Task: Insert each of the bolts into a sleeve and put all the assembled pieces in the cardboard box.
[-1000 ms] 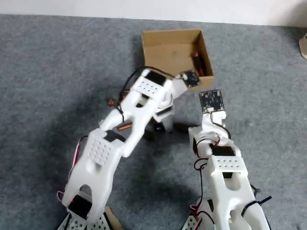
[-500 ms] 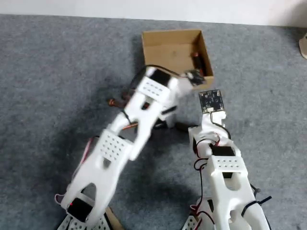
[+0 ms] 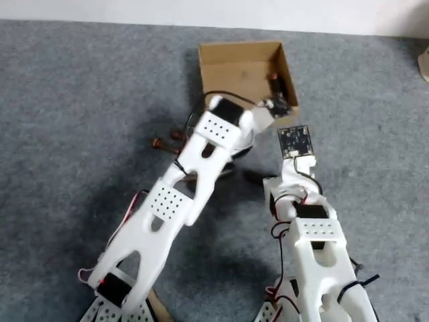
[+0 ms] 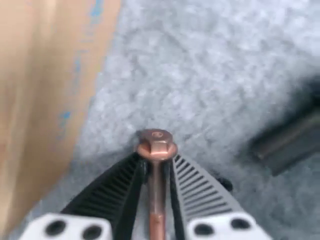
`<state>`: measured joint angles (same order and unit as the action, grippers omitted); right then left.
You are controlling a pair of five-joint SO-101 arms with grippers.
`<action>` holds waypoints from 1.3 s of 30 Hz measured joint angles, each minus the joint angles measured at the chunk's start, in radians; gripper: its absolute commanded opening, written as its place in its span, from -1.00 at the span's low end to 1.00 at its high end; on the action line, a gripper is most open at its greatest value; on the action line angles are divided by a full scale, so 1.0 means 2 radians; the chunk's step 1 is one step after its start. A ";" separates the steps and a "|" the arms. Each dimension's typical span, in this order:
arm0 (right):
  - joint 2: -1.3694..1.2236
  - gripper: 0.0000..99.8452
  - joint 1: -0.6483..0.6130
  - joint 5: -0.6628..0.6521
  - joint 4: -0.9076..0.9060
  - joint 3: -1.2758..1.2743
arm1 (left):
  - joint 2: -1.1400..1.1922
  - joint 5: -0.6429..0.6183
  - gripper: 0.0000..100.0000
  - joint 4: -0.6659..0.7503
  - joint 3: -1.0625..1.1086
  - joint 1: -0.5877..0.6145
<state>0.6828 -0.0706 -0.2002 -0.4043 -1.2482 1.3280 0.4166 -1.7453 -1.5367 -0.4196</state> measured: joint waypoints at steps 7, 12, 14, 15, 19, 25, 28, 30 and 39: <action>0.000 -0.74 0.000 0.000 0.000 0.000 | 0.001 -0.003 -0.99 -0.006 -0.008 0.025; 0.000 -0.74 0.000 0.000 0.000 0.000 | 0.001 -0.005 -0.99 -0.006 -0.008 0.027; 0.000 -0.74 0.000 0.000 0.000 0.000 | 0.001 -0.006 -0.99 -0.007 -0.009 0.027; 0.000 -0.74 0.000 0.000 0.000 0.000 | 0.001 -0.009 -0.99 -0.007 -0.009 0.027; 0.000 -0.74 0.000 0.000 0.000 0.000 | -0.010 -0.032 -0.99 -0.007 -0.009 0.028; 0.000 -0.74 0.000 0.000 0.000 0.000 | -0.070 -0.103 -0.99 -0.007 0.010 0.034; 0.000 -0.74 -0.005 0.000 0.000 0.000 | -0.105 -0.128 -0.99 -0.007 0.062 0.034; 0.000 -0.74 -0.006 0.000 0.000 0.000 | -0.133 -0.140 -0.99 -0.007 0.101 0.034; 0.000 -0.74 -0.006 0.000 0.000 0.000 | -0.293 -0.176 -0.99 -0.007 0.260 0.034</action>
<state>0.6828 -0.0829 -0.2002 -0.4043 -1.2482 0.7419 0.0637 -1.7591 -1.0165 -0.3521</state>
